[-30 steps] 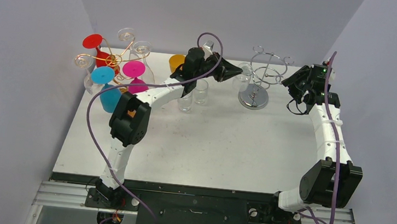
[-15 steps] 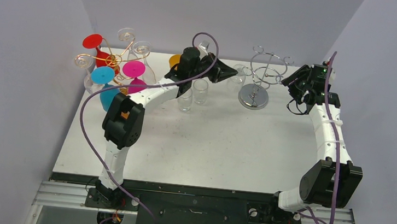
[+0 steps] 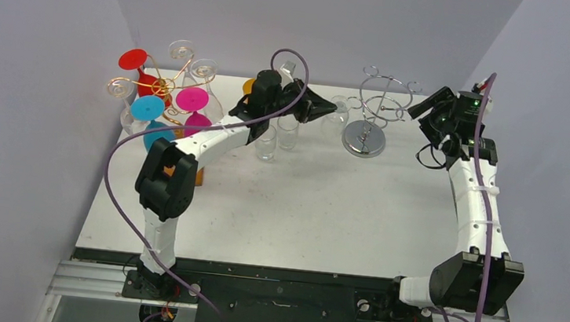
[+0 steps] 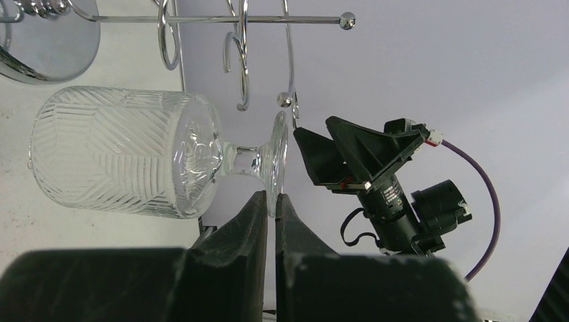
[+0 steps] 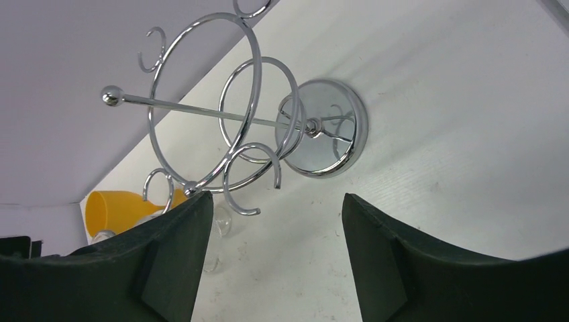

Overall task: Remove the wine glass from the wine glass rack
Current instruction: Pick up the wine glass from the wine rack, then place the wine glass at the center of the board.

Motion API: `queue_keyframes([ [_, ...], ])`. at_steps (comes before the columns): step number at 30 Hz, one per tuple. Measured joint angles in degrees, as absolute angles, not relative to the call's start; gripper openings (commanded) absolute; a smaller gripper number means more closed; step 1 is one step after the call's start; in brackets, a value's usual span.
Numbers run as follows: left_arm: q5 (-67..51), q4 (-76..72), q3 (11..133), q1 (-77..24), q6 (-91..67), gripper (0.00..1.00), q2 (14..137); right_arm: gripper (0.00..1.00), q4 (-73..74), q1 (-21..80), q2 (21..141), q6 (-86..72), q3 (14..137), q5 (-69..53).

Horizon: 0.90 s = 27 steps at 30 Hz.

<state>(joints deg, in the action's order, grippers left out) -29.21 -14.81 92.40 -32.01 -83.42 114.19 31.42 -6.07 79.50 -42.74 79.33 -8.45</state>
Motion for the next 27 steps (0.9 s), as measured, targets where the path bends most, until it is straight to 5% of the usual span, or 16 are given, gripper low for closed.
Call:
queue_keyframes([
  [7,-29.2,-17.5,87.0,-32.1,-86.9,0.00,110.7,0.72,30.7,-6.7,72.8,-43.5,77.8,-9.7],
  [27,-26.0,-29.0,73.8,-39.3,-103.3,0.00,94.7,0.89,-0.6,9.2,46.9,-57.5,42.5,-17.9],
])
